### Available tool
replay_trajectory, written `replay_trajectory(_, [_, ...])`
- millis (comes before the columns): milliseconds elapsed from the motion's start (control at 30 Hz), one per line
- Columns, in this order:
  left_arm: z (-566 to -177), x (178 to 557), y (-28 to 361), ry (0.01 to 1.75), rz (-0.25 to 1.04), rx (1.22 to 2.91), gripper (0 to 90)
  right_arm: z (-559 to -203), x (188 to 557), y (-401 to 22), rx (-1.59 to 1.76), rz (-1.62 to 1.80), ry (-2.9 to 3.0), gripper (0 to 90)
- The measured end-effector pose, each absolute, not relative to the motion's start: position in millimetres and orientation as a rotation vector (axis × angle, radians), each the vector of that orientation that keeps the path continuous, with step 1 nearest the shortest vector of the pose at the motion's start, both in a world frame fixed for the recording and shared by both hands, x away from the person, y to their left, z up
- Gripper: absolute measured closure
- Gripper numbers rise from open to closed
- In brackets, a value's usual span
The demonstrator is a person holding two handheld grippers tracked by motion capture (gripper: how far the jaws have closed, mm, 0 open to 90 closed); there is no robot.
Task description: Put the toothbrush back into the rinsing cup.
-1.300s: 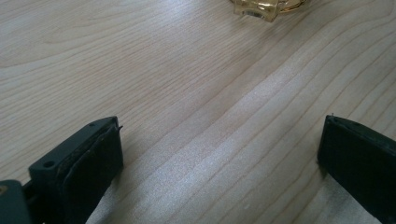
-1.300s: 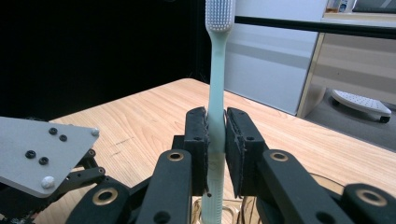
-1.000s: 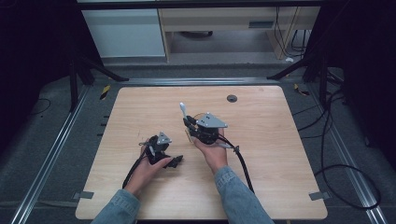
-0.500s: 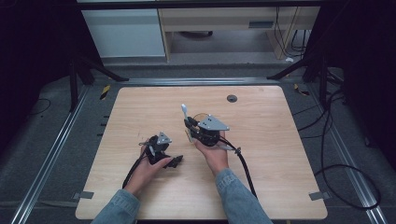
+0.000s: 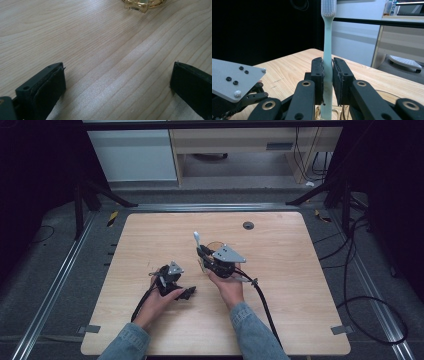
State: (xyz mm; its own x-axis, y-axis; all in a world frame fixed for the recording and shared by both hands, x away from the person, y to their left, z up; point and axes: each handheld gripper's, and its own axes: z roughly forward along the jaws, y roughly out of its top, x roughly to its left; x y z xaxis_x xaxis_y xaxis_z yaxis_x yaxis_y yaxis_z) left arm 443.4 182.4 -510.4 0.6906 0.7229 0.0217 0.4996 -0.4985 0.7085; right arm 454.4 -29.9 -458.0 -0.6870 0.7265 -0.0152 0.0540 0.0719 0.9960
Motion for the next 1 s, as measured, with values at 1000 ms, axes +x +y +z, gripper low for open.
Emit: replay_trajectory(1000, [-510.4, 443.6, 182.4, 0.93, 0.415, 2.205, 0.0, -474.6, 451.9, -25.1, 0.73, 1.625, 1.881, 79.3])
